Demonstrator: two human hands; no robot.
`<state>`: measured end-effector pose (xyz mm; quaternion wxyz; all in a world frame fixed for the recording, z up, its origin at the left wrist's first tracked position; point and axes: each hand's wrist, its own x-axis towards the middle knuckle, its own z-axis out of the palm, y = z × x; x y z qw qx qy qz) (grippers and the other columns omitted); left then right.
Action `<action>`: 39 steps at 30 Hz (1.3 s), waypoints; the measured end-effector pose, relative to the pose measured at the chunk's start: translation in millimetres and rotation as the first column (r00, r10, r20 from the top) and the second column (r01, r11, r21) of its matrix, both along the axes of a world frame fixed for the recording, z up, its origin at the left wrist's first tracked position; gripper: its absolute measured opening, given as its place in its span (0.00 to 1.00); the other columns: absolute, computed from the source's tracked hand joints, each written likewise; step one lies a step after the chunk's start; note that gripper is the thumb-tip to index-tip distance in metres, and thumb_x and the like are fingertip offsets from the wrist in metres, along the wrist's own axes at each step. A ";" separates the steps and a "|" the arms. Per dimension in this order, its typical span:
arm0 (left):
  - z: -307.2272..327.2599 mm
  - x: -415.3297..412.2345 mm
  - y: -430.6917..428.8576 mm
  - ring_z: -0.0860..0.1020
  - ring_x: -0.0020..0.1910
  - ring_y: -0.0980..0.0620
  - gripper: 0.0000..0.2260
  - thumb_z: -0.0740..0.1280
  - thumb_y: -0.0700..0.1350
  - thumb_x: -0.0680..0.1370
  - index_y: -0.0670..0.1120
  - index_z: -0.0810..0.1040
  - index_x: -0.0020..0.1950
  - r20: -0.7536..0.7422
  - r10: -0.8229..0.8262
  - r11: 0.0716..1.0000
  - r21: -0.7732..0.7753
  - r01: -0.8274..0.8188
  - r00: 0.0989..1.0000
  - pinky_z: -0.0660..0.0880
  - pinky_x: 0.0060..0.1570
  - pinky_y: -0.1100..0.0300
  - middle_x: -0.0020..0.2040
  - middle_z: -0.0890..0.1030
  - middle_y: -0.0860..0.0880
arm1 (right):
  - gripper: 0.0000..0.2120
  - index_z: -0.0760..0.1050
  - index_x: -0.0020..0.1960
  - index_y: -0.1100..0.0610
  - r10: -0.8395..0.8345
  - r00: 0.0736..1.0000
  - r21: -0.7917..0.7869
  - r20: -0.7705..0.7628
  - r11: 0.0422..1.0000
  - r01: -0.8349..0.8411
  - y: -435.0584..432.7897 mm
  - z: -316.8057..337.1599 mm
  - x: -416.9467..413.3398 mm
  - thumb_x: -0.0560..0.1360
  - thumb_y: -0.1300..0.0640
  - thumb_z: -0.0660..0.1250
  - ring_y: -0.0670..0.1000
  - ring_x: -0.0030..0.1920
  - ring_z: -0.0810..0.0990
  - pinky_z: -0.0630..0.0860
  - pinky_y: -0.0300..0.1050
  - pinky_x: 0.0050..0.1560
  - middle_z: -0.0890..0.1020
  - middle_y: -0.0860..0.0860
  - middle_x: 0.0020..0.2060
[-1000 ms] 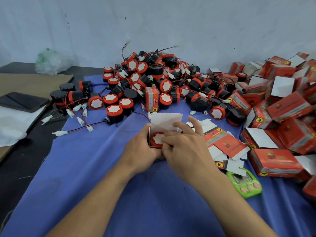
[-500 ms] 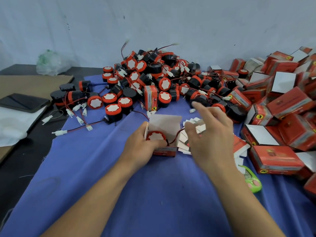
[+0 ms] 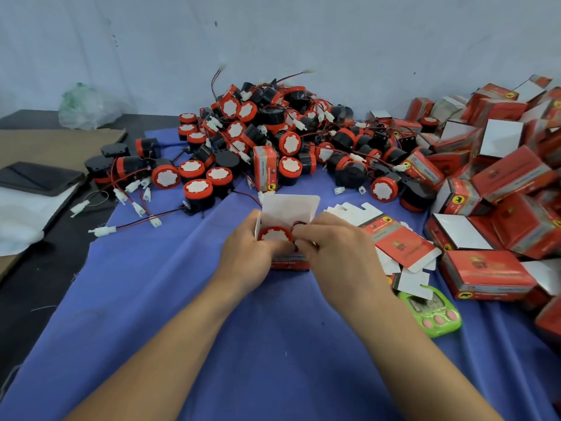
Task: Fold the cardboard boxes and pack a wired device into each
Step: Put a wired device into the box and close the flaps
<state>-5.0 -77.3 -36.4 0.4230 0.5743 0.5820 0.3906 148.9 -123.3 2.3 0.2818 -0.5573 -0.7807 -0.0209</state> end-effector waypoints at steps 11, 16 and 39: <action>1.5 2.9 -4.4 0.81 0.52 0.57 0.21 0.72 0.57 0.62 0.60 0.79 0.54 -0.055 0.033 0.999 0.020 -0.032 0.998 0.80 0.57 0.46 0.50 0.84 0.62 | 0.11 0.78 0.47 0.49 -0.121 0.986 -0.268 0.117 0.952 0.149 -3.3 11.0 4.5 0.82 0.51 0.59 0.57 0.43 0.78 0.70 0.47 0.38 0.81 0.49 0.39; 3.9 5.0 -6.5 0.82 0.50 0.56 0.20 0.70 0.58 0.62 0.57 0.79 0.53 -0.071 0.060 0.998 0.033 -0.058 0.996 0.80 0.55 0.44 0.47 0.84 0.61 | 0.14 0.82 0.50 0.46 -0.053 0.998 -0.434 0.046 0.898 0.068 -3.7 13.0 6.7 0.79 0.56 0.58 0.51 0.38 0.74 0.64 0.43 0.32 0.76 0.47 0.34; 2.1 15.2 -11.2 0.80 0.44 0.57 0.23 0.71 0.65 0.61 0.55 0.77 0.51 -0.177 0.166 0.985 0.079 -0.154 0.970 0.81 0.47 0.45 0.44 0.83 0.57 | 0.03 0.85 0.43 0.45 -0.186 0.908 -0.180 -0.375 0.976 0.125 5.7 -10.7 11.7 0.74 0.53 0.76 0.46 0.31 0.74 0.69 0.43 0.35 0.77 0.43 0.25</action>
